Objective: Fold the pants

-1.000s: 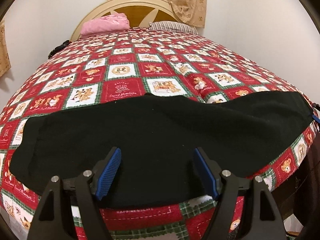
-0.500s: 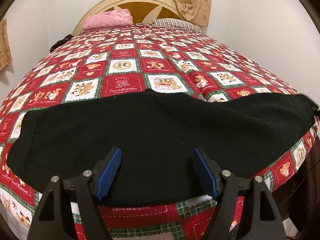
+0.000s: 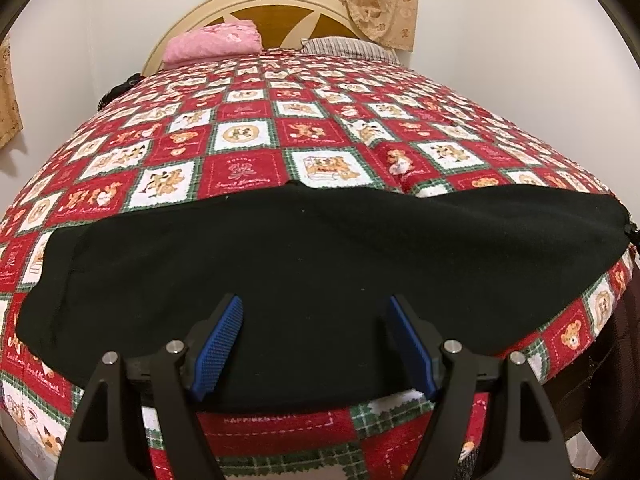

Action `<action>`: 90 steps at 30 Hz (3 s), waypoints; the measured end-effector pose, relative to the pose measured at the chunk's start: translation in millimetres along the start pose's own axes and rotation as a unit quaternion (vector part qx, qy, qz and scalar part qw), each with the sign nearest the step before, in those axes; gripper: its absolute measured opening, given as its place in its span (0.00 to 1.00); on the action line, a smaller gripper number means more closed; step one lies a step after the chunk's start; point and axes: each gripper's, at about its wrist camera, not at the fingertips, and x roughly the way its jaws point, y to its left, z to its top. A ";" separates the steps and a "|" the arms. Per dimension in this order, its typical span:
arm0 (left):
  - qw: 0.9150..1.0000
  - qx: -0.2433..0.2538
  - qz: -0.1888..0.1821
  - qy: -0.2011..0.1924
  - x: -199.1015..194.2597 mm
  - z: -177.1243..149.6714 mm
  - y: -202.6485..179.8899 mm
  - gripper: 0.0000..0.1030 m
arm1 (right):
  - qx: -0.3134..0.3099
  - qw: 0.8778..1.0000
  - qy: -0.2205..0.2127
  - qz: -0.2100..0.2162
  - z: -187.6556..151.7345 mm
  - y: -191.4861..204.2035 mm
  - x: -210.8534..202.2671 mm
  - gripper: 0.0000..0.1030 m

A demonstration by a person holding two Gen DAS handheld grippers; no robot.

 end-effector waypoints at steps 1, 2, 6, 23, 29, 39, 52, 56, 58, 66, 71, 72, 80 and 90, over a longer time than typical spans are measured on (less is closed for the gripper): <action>1.000 -0.002 0.004 0.002 1.2 0.1 1.2 0.75 | 0.023 0.999 -0.025 -0.008 -0.1 -5.1 -11.0 0.09; 1.000 -0.005 0.010 0.003 1.6 -0.1 3.4 0.75 | 0.053 0.996 -0.068 -0.021 -2.1 -11.3 -27.1 0.11; 0.999 -0.028 0.031 0.005 3.7 -3.0 21.5 0.75 | 0.041 0.981 -0.175 -0.066 -16.3 11.8 -67.2 0.19; 0.988 -0.097 0.123 -0.008 -0.4 -23.4 112.2 0.84 | -0.355 0.881 0.282 0.139 -270.1 354.0 168.8 0.19; 0.990 -0.080 0.112 -0.013 -2.0 -24.2 112.2 0.84 | -0.272 0.912 0.266 0.155 -245.6 361.9 189.5 0.19; 0.982 -0.118 0.144 -0.025 -3.7 -7.5 141.7 0.86 | -0.396 0.865 0.259 0.170 -313.6 421.1 161.6 0.21; 0.982 -0.116 0.143 -0.036 -12.1 -15.9 129.8 0.91 | -0.210 0.956 0.027 0.203 -150.8 315.5 53.0 0.58; 0.985 -0.104 0.135 -0.030 -8.2 -11.5 116.9 0.91 | -0.180 0.980 -0.053 0.070 -79.9 225.2 25.8 0.59; 0.986 -0.101 0.127 -0.024 -5.4 -9.6 109.5 0.91 | -0.161 0.983 -0.089 0.013 -49.4 180.8 13.1 0.59; 0.992 -0.067 0.110 -0.012 2.6 1.2 67.8 0.91 | -0.102 0.986 -0.081 -0.100 24.8 44.8 6.9 0.41; 0.994 -0.046 0.104 0.001 4.8 6.5 45.7 0.91 | -0.138 0.987 -0.022 -0.074 29.5 37.9 44.6 0.33; 0.993 -0.041 0.106 -0.001 3.7 7.7 41.9 0.91 | -0.155 0.985 0.001 -0.072 28.0 42.0 54.9 0.21; 0.993 -0.031 0.111 0.007 5.3 10.9 29.6 0.91 | -0.221 0.971 0.003 -0.086 33.6 59.6 88.4 0.15; 0.993 -0.044 0.108 -0.002 -2.7 8.9 38.2 0.91 | -0.090 0.993 -0.079 -0.023 49.0 24.3 8.7 0.61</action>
